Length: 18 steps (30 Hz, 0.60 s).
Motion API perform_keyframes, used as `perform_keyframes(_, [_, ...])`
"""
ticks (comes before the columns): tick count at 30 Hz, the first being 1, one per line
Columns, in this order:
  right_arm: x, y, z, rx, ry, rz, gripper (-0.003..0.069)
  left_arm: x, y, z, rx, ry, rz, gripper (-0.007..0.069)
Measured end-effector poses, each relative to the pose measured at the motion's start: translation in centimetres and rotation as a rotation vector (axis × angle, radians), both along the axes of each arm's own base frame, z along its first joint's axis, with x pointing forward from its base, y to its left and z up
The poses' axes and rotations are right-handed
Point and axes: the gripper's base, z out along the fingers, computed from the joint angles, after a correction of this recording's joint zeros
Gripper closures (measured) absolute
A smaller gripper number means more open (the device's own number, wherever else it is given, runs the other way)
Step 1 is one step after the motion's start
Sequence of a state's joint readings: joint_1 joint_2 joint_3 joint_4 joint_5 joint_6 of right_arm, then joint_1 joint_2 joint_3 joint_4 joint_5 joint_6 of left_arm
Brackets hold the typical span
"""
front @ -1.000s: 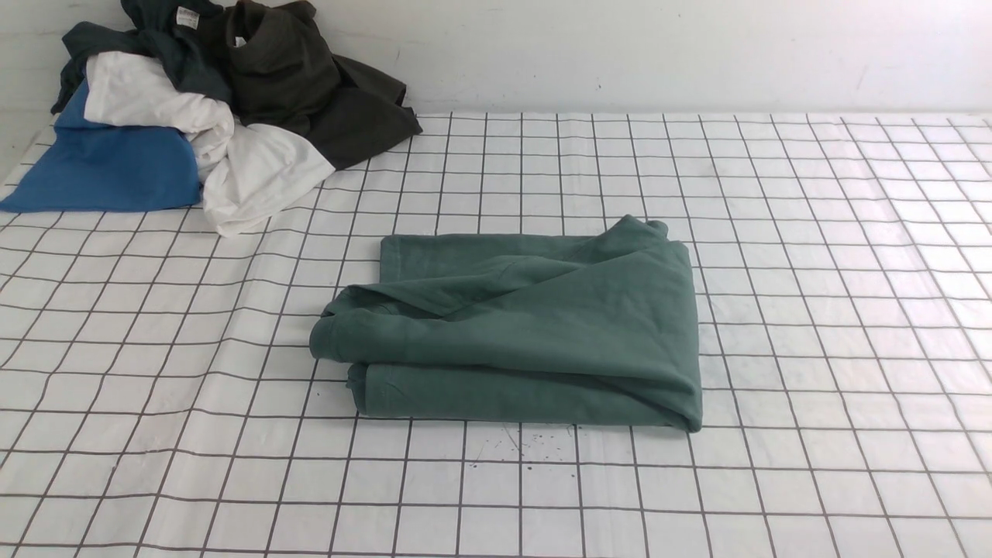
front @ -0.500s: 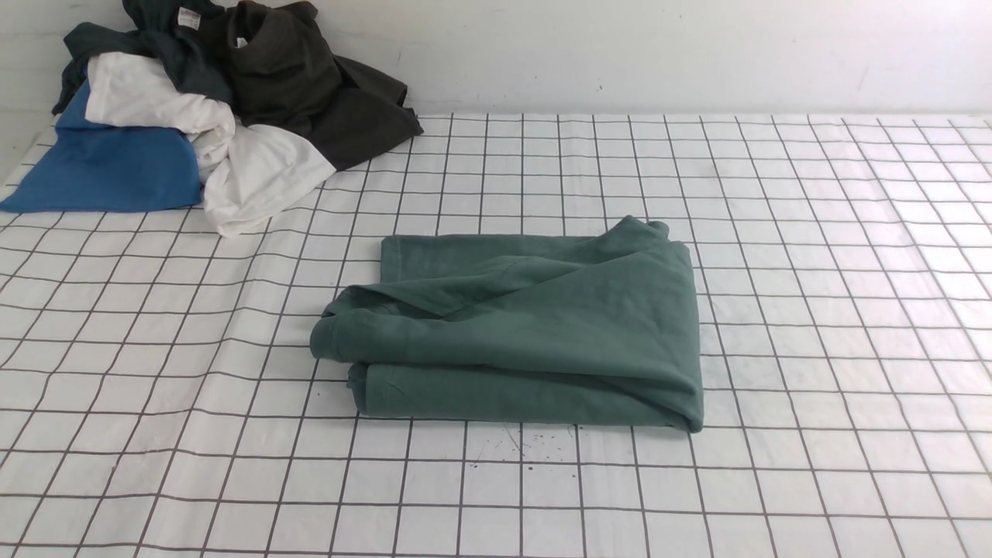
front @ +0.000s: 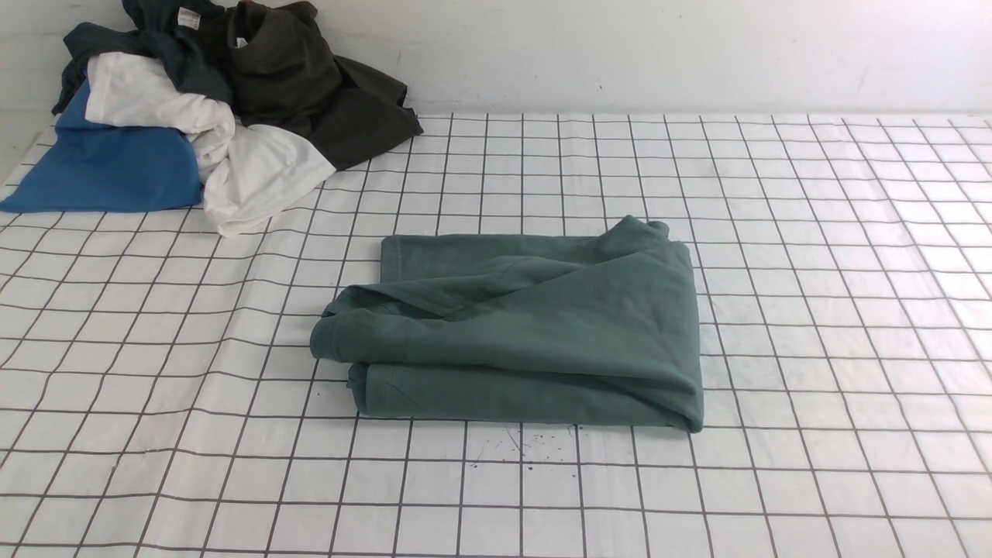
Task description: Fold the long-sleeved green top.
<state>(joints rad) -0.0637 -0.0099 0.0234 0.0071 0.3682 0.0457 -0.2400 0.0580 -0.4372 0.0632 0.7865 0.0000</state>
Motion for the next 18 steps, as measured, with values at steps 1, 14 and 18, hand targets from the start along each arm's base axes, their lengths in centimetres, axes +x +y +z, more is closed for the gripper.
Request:
perform_keyframes(1, [0.0, 0.0, 0.0, 0.0, 0.0, 0.0, 0.0673, 0.0, 0.0, 0.0, 0.0, 0.0, 0.0, 0.0631])
perform_keyframes(14, [0.0, 0.0, 0.0, 0.0, 0.001, 0.0, 0.0673, 3.1, -0.8, -4.3, -0.068, -0.219, 0.018, 0.0631])
perform_keyframes(18, [0.0, 0.0, 0.0, 0.0, 0.001, 0.0, 0.0673, 3.8, -0.6, -6.8, -0.066, -0.262, 0.084, 0.0631])
